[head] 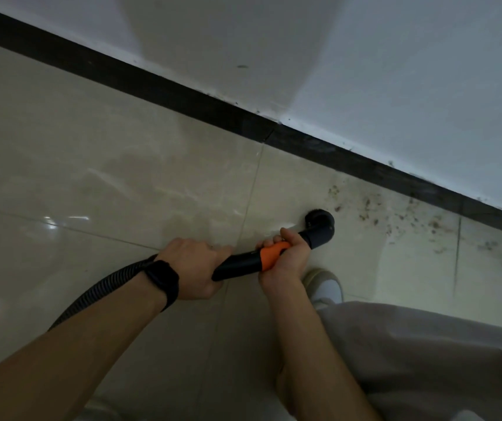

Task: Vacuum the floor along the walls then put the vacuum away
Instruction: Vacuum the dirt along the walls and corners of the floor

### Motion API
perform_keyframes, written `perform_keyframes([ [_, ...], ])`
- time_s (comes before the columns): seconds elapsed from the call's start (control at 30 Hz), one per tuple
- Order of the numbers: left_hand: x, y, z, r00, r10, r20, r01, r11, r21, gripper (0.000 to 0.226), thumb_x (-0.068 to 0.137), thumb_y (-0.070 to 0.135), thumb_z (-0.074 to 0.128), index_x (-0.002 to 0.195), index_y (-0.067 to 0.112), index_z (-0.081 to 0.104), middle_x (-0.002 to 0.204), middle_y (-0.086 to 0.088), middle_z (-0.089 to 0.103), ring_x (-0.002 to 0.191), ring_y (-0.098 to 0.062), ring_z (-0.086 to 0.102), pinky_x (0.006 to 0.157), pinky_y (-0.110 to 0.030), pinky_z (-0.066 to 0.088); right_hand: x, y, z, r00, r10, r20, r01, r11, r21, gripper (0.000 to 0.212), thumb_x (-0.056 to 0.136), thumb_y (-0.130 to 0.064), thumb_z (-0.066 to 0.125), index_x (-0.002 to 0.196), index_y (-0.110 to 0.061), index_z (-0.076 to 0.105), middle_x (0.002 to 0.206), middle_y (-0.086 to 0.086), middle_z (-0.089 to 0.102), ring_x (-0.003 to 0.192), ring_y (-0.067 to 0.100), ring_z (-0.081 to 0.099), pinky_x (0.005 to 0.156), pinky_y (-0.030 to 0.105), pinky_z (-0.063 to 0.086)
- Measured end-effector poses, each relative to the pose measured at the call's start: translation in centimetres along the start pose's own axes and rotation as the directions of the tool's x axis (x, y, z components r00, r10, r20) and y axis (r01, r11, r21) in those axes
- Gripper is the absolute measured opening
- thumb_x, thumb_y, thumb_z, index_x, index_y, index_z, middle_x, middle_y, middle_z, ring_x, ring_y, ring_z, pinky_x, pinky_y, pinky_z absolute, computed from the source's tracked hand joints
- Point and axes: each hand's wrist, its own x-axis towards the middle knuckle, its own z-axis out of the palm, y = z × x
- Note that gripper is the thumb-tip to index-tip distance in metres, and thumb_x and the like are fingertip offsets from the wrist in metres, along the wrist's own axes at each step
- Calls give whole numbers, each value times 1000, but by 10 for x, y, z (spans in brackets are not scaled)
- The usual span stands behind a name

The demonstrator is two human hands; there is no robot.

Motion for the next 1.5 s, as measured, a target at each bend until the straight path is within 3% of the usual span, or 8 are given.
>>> perform_keyframes([
  [0.57, 41, 7, -17, 999, -9, -50, 11, 999, 34, 25, 87, 47, 48, 106, 34, 40, 81, 5, 61, 65, -22, 55, 56, -29, 31, 23, -35, 21, 997, -16, 76, 14, 1000, 25, 18, 85, -3, 54, 74, -14, 47, 56, 0, 45, 40, 16, 44, 47, 25, 44],
  [0.77, 55, 9, -19, 997, -42, -69, 45, 997, 55, 29, 86, 46, 48, 110, 33, 39, 70, 9, 43, 59, -19, 43, 54, -28, 28, 28, -46, 30, 995, -27, 95, 27, 1000, 8, 15, 84, -2, 56, 75, -12, 49, 56, 0, 48, 40, 16, 45, 44, 25, 46],
  [1.2, 86, 11, -29, 993, -61, -99, 63, 998, 21, 30, 88, 45, 50, 113, 30, 44, 64, 9, 37, 50, -12, 35, 46, -25, 20, 47, -70, 54, 989, -52, 137, 57, 998, -30, 15, 83, -2, 55, 74, -12, 48, 57, 0, 46, 40, 16, 44, 45, 24, 45],
  [1.5, 49, -23, -32, 976, -177, -129, 173, 984, -43, 25, 83, 49, 52, 102, 37, 40, 75, 8, 57, 63, -21, 55, 53, -27, 32, 29, -32, 79, 989, 13, 149, 0, 996, -85, 23, 84, 1, 55, 69, -12, 45, 52, 2, 43, 37, 18, 43, 44, 24, 43],
])
